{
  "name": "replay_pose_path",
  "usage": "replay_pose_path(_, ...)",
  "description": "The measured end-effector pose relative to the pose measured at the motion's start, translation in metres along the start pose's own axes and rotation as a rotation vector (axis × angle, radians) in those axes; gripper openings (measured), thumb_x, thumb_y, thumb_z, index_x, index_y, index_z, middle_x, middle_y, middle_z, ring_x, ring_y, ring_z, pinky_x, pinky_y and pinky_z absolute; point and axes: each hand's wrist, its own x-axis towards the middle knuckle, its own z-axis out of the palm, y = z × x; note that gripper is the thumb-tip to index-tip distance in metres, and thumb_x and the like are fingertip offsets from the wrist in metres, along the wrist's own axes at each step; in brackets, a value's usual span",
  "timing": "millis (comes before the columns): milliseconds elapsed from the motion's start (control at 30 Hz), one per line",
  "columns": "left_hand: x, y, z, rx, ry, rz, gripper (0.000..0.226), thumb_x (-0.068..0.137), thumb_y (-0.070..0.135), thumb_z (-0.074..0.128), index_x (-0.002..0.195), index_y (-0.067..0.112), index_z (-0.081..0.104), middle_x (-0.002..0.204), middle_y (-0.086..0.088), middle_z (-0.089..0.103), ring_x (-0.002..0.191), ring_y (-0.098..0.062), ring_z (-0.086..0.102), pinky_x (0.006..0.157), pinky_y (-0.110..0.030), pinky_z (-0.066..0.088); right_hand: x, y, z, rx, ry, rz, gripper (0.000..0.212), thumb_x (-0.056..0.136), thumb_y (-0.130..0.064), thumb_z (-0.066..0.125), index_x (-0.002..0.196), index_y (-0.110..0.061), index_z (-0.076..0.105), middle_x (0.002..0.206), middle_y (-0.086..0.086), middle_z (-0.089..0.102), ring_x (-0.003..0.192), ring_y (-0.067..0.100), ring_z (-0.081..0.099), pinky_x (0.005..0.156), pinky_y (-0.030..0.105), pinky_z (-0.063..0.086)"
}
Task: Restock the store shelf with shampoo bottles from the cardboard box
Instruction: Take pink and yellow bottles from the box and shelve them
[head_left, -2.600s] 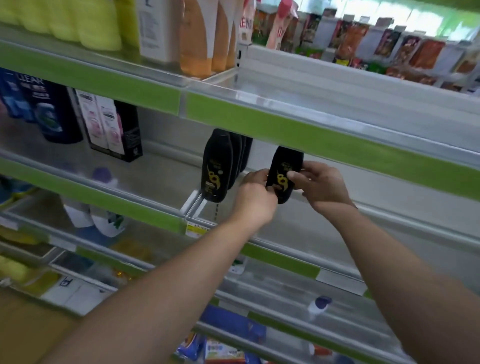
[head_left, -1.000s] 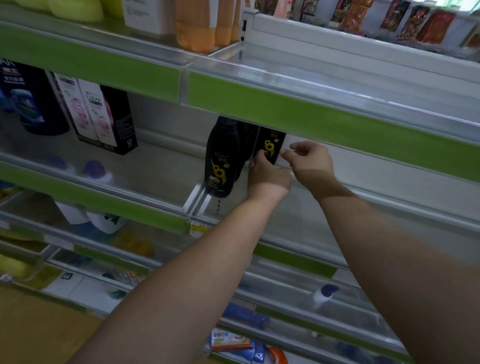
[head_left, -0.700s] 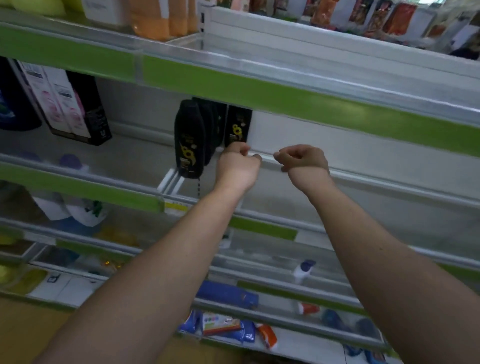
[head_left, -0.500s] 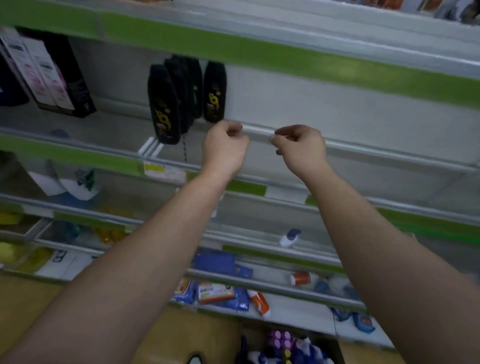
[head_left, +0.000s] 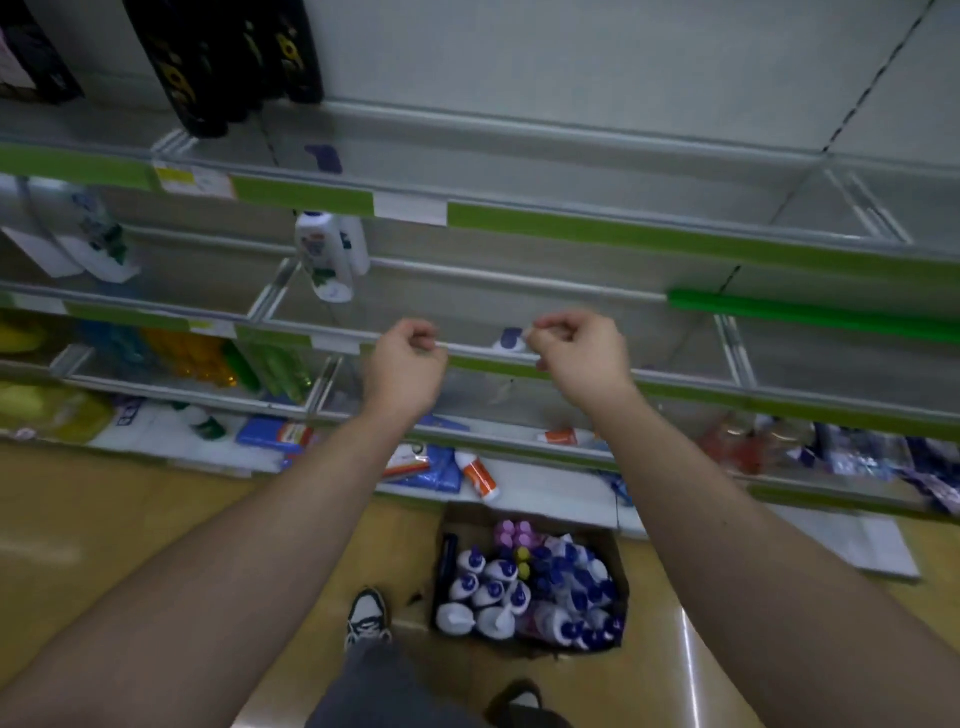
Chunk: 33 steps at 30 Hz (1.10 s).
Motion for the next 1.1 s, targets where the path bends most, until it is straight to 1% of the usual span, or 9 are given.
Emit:
replay_pose_path(133,-0.034,-0.056,0.021,0.204,-0.116,-0.129,0.026,0.084,0.015,0.066,0.111,0.014,0.066,0.093,0.001,0.065,0.089,-0.021,0.062,0.072,-0.026,0.049,-0.019,0.07,-0.003,-0.065,-0.048,0.147,0.013,0.075,-0.037,0.073,0.081,-0.027,0.068,0.078,-0.006,0.072,0.081,0.024,0.072,0.08,0.047,0.06)
replay_pose_path(233,-0.046,-0.091,0.035,0.296,-0.184,-0.205,0.028,0.083,0.018,0.067,0.111,0.016,0.066,0.101,-0.002,0.069,0.096,-0.025,0.065,0.082,-0.032,0.052,-0.028,0.112,0.003,-0.129,-0.11,0.218,0.014,0.082,-0.035,0.073,0.092,-0.027,0.068,0.093,0.003,0.075,0.083,0.025,0.071,0.08,0.042,0.059)
replay_pose_path(433,-0.057,-0.157,0.071,0.317,-0.319,-0.33,0.031,0.08,0.023,0.066,0.112,0.02,0.065,0.097,-0.001,0.069,0.095,-0.026,0.066,0.084,-0.032,0.053,-0.038,0.186,0.034,-0.206,-0.203,0.356,0.019,0.087,-0.032,0.071,0.103,-0.022,0.07,0.085,-0.003,0.071,0.074,0.013,0.066,0.071,0.027,0.051)
replay_pose_path(533,-0.056,-0.194,0.09,0.342,-0.334,-0.347,0.023,0.085,0.019,0.065,0.108,0.018,0.066,0.1,-0.002,0.068,0.096,-0.026,0.063,0.08,-0.027,0.049,-0.036,0.223,0.06,-0.252,-0.249,0.378,0.021,0.089,-0.031,0.07,0.105,-0.018,0.071,0.095,0.0,0.071,0.079,0.013,0.062,0.069,0.022,0.043)
replay_pose_path(600,-0.054,-0.221,0.103,0.352,-0.34,-0.353,0.019,0.085,0.016,0.063,0.104,0.016,0.067,0.102,-0.005,0.068,0.097,-0.028,0.064,0.08,-0.029,0.051,-0.034,0.248,0.08,-0.283,-0.278,0.413,0.02,0.091,-0.03,0.069,0.106,-0.017,0.073,0.101,0.004,0.072,0.079,0.014,0.059,0.069,0.022,0.041)
replay_pose_path(733,-0.047,-0.285,0.128,0.362,-0.396,-0.391,0.017,0.085,0.015,0.061,0.101,0.016,0.065,0.103,-0.008,0.068,0.091,-0.031,0.065,0.077,-0.037,0.056,-0.03,0.305,0.12,-0.394,-0.311,0.425,0.013,0.09,-0.029,0.066,0.094,-0.021,0.075,0.097,0.005,0.072,0.096,0.024,0.064,0.076,0.027,0.043)
replay_pose_path(867,-0.041,-0.351,0.158,0.367,-0.48,-0.397,0.022,0.087,0.017,0.06,0.108,0.018,0.065,0.108,-0.004,0.066,0.097,-0.024,0.062,0.08,-0.029,0.05,-0.022,0.373,0.158,-0.426,-0.331,0.474,0.015,0.091,-0.03,0.062,0.092,-0.02,0.072,0.088,0.0,0.071,0.084,0.017,0.064,0.073,0.029,0.043)
replay_pose_path(967,-0.035,-0.402,0.188,0.368,-0.541,-0.381,0.014,0.087,0.016,0.057,0.099,0.021,0.063,0.103,-0.002,0.066,0.095,-0.023,0.062,0.072,-0.024,0.041,-0.016,0.43,0.18,-0.412,-0.306,0.508,0.008,0.094,-0.03,0.062,0.096,-0.025,0.069,0.09,-0.003,0.068,0.078,0.01,0.057,0.075,0.028,0.041)
replay_pose_path(1100,-0.028,-0.471,0.236,0.371,-0.63,-0.33,0.023,0.09,0.018,0.059,0.113,0.017,0.064,0.11,-0.001,0.062,0.1,-0.019,0.059,0.077,-0.022,0.039,-0.003,0.513,0.207,-0.431,-0.27,0.545,0.013,0.094,-0.031,0.063,0.104,-0.024,0.068,0.086,-0.005,0.063,0.079,0.013,0.055,0.074,0.028,0.039)
